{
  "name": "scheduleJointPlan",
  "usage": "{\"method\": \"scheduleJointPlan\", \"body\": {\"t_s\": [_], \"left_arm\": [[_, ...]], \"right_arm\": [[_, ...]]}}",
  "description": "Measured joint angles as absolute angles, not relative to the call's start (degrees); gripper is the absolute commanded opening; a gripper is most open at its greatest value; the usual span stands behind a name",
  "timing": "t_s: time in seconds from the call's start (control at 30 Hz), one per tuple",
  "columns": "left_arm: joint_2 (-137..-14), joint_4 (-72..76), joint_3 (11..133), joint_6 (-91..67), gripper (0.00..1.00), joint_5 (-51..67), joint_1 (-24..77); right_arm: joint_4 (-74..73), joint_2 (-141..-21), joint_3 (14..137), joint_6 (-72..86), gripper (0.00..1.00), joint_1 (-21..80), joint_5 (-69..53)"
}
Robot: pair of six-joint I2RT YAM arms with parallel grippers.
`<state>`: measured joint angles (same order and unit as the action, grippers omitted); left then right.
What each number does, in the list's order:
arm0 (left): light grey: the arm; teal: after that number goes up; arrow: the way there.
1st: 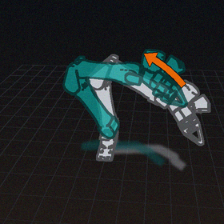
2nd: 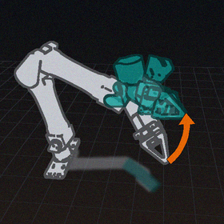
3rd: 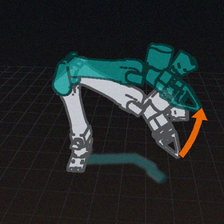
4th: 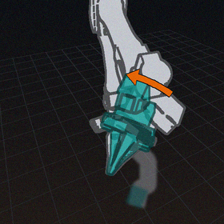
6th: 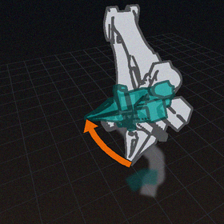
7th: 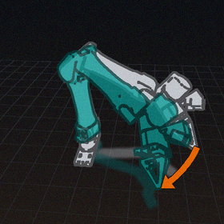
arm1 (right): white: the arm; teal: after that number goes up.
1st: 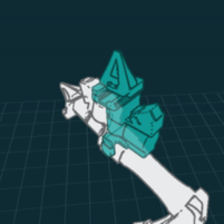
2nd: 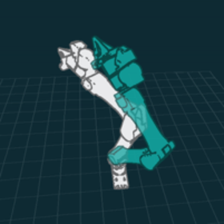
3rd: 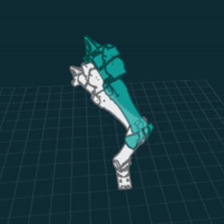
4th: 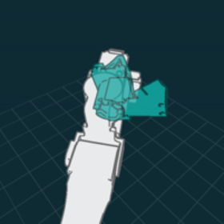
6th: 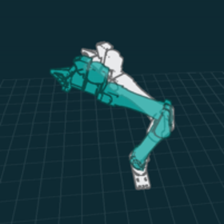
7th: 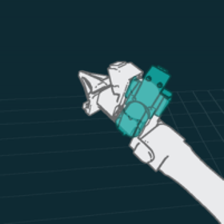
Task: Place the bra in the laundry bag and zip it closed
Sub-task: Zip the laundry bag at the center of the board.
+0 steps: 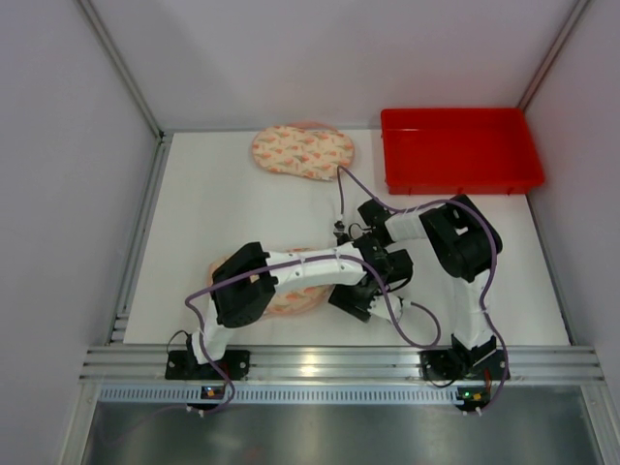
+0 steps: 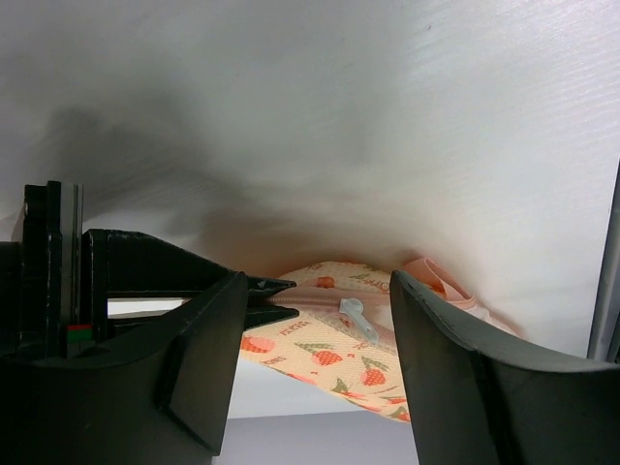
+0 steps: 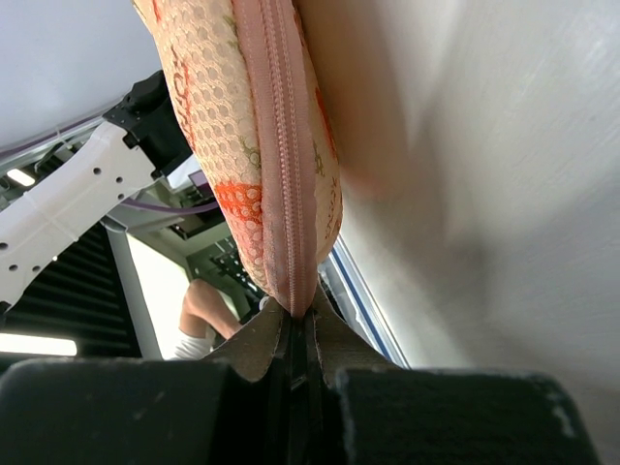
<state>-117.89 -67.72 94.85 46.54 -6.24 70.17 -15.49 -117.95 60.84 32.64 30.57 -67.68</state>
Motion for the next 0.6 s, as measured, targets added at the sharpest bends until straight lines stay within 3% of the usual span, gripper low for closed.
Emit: {"method": "scheduleJointPlan", "body": {"t_s": [0.13, 0.37, 0.6], "left_arm": [[-117.89, -67.77, 95.18, 46.68, 0.64, -4.99, 69.36], [-116.57, -68.36, 96.44, 46.11, 0.50, -2.98, 67.70], [-105.47, -69.23, 96.44, 45.04, 0.45, 3.05, 65.08]], "right_arm": [[-15.44, -117.95, 60.84, 32.56, 0.00, 30.57, -67.44], [-15.49, -117.95, 60.86, 32.62, 0.00, 30.52, -67.66], [-15.07, -117.95, 60.84, 33.69, 0.00, 30.52, -68.07]]}}
